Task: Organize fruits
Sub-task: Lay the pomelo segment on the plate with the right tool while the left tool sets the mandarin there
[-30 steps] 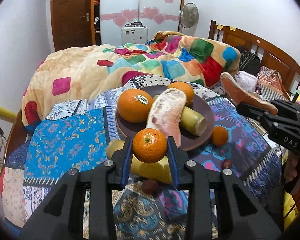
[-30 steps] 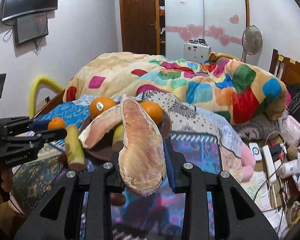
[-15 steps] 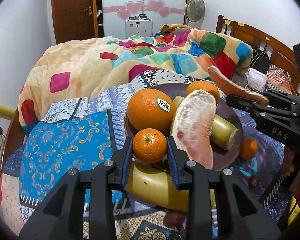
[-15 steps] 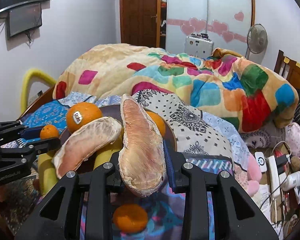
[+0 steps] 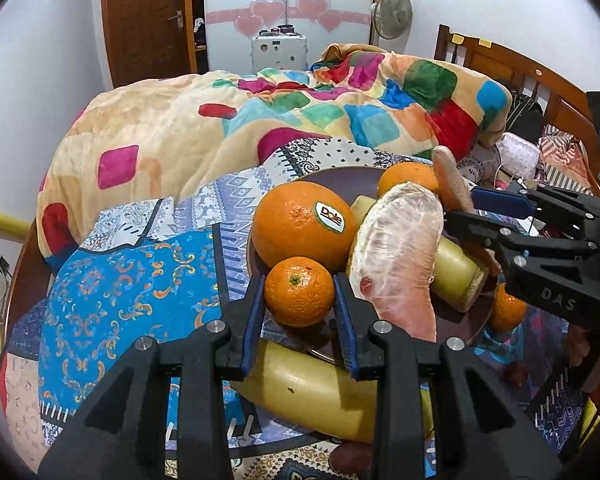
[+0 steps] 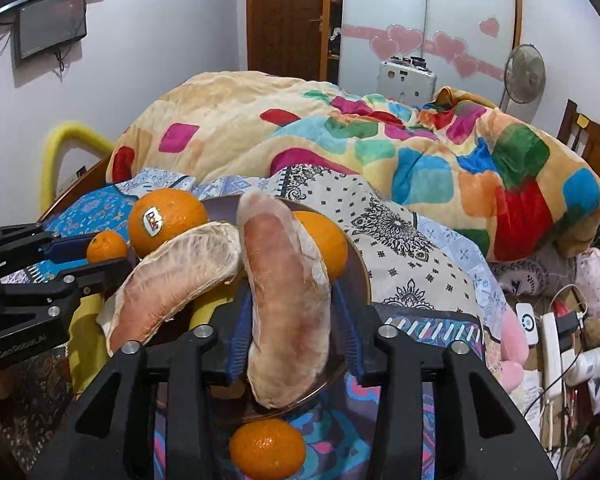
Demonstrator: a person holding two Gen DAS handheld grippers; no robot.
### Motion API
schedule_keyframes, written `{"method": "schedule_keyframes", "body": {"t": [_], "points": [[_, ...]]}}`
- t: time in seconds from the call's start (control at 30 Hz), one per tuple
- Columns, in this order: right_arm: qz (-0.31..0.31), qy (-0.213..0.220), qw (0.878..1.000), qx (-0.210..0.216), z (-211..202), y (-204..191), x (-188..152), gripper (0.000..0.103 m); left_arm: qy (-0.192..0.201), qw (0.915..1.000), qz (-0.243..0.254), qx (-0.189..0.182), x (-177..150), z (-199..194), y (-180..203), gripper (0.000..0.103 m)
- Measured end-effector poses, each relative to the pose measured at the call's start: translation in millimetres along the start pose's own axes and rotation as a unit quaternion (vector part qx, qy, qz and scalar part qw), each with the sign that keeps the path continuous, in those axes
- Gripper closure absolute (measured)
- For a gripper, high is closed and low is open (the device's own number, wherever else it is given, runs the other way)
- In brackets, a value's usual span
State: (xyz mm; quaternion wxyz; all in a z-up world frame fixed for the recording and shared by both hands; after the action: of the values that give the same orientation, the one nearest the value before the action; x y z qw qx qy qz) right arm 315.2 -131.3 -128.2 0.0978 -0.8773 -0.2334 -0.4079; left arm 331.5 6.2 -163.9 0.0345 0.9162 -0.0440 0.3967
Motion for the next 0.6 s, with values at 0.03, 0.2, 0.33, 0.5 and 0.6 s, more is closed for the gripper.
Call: {"method": "schedule_keyframes", "body": {"t": [0.03, 0.2, 0.33, 0.5, 0.6], "points": [[-0.001, 0.001, 1.000, 0.001, -1.6, -0.7, 0.0, 0.058, -0.001, 1.0000, 0.000, 0.000, -0.1, 0.1, 0.1, 0.069], [-0.005, 0.013, 1.000, 0.004, -12.8, -4.3, 1.4, 0.051, 0.003, 1.0000, 0.002, 0.008, 0.8, -2.6, 0.4, 0.064], [-0.001, 0.019, 1.000, 0.013, -21.5, -7.6, 0.7, 0.051, 0.008, 1.0000, -0.002, -0.004, 0.6, -11.8, 1.6, 0.050], [-0.006, 0.029, 0.999, 0.017, -38.0, -15.7, -1.6, 0.051, 0.023, 0.9997, 0.008, -0.005, -4.9, -34.9, 6.8, 0.046], [-0.008, 0.036, 0.999, 0.018, -50.4, -21.5, -4.3, 0.051, 0.023, 0.9996, 0.015, -0.002, -11.7, -47.5, 9.6, 0.044]]}}
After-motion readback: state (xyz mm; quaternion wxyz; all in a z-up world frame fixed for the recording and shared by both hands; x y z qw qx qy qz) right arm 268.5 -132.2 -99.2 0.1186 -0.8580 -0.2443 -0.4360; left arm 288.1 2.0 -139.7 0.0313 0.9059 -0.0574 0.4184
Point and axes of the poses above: each gripper's, at about its wrist camera, not at the fingertips, and z roughly the way its jaws point, y to its right, x to its top, the point moved 6 cm from there along z, roughly the way its jaws point, and after that the axes turned 3 degrees about y, right-handed, at the moved point
